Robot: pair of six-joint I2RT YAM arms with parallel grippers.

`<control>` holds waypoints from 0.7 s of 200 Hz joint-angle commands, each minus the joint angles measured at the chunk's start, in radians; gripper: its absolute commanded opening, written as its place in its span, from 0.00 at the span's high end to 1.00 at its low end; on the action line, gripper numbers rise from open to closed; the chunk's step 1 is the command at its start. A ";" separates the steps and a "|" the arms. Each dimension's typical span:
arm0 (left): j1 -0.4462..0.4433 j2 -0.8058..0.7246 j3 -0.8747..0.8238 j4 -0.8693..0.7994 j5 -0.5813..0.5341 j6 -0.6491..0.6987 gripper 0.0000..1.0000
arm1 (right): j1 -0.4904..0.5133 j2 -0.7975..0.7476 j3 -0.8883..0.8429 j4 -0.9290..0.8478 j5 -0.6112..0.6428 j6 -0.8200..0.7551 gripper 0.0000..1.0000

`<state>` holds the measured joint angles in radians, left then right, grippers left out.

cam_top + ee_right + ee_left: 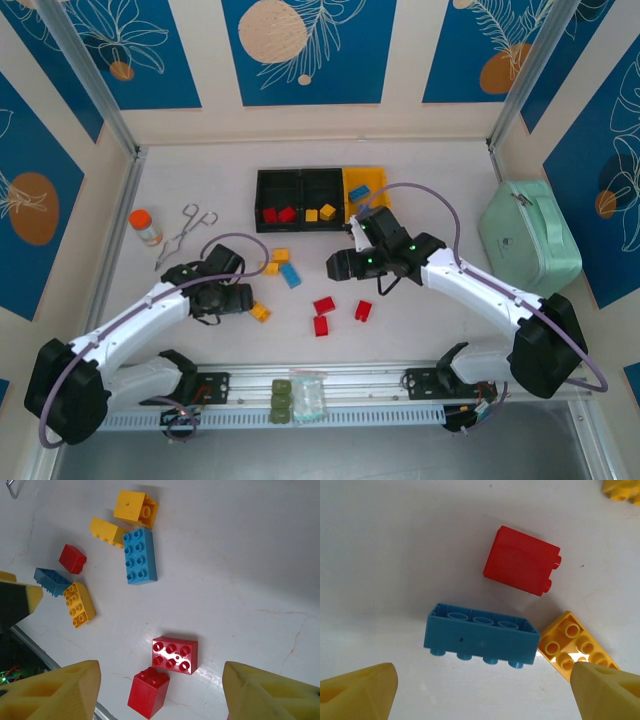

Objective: Sort the legos into containers by color
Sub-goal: Pick up the lego from the bottom-left of the table.

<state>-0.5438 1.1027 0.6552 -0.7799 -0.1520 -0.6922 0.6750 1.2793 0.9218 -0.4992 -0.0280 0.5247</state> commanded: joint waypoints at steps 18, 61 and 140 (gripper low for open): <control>0.016 0.086 -0.018 0.064 -0.030 0.040 0.15 | 0.013 -0.028 -0.021 0.014 -0.014 0.039 0.35; 0.025 0.129 -0.035 0.111 -0.036 0.050 0.20 | 0.023 -0.027 -0.020 0.011 -0.004 0.048 0.36; 0.041 0.131 -0.042 0.117 -0.036 0.065 0.45 | 0.031 -0.032 -0.017 0.003 0.005 0.055 0.37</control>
<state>-0.5209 1.2419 0.6201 -0.6502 -0.1753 -0.6380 0.6949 1.2774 0.9134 -0.4858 -0.0261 0.5694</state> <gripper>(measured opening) 0.613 0.632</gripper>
